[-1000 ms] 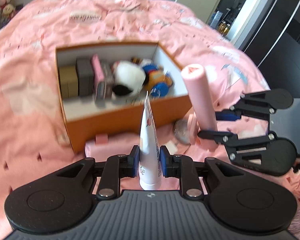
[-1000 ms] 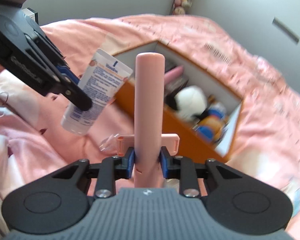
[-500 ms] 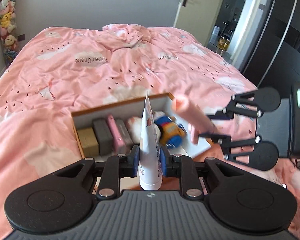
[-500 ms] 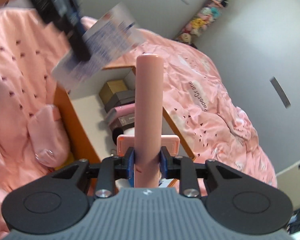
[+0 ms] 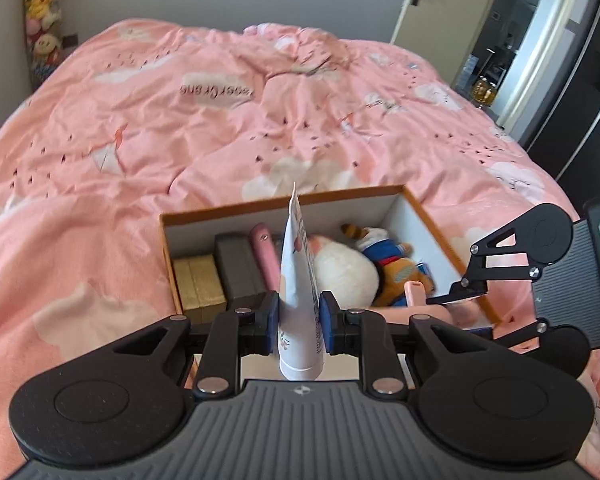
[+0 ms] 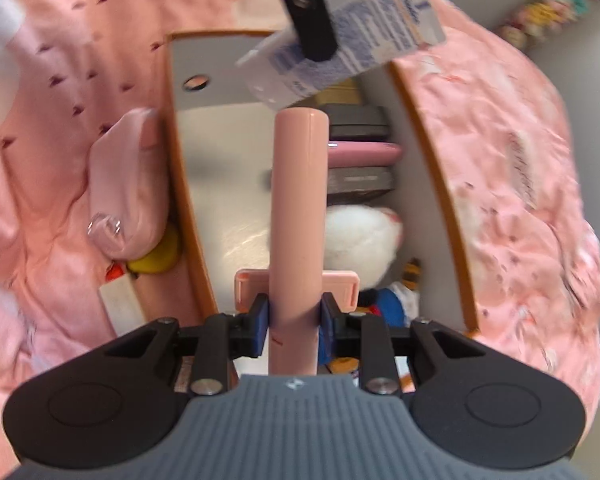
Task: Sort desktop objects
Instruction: 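Lift the tube and pink fan and carry them over the orange box, then open the right tool to drop the pink fan while the left tool lowers the tube into the box, then lower the white Vaseline tube into the box and open the left tool, then withdraw both tools and move them to the items beside the box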
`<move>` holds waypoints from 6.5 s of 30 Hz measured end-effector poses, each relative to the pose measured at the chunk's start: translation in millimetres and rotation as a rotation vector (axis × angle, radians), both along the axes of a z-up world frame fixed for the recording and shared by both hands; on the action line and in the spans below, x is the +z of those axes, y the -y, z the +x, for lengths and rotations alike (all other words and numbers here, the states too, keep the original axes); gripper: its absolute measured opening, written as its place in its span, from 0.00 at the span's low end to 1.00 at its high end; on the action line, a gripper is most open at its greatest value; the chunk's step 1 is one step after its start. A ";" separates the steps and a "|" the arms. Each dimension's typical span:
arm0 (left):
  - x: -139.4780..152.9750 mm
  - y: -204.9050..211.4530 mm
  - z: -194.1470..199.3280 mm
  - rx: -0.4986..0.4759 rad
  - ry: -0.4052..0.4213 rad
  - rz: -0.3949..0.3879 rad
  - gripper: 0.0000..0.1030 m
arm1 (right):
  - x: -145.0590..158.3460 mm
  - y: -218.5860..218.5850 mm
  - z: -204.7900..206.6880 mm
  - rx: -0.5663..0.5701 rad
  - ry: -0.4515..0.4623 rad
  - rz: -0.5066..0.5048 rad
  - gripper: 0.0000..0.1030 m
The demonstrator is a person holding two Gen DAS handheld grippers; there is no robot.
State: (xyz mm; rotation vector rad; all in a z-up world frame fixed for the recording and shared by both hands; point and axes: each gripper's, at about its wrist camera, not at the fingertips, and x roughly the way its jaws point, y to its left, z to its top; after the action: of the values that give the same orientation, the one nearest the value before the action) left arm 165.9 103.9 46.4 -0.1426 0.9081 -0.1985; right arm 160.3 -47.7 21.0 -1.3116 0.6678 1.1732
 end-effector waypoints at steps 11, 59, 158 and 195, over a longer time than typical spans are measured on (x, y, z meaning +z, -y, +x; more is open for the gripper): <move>-17.0 -3.3 6.9 0.011 -0.021 -0.009 0.23 | -34.3 -31.1 31.8 0.053 -0.182 -0.222 0.28; -62.1 6.2 27.3 0.131 -0.133 0.208 0.24 | -27.2 -65.9 31.1 -0.110 -0.406 0.190 0.12; -14.9 -19.7 -47.3 0.157 -0.023 0.112 0.20 | -37.3 -101.9 19.5 -0.528 -0.475 0.368 0.10; -98.0 104.4 -137.7 -0.473 0.102 0.719 0.54 | -65.8 84.2 -76.1 -0.797 -0.312 0.494 0.47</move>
State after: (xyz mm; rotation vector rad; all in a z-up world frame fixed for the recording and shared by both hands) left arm 28.2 -0.5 -51.5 0.7481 0.8518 -0.3011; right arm 84.2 -131.9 -44.8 -0.3669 0.9357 0.7948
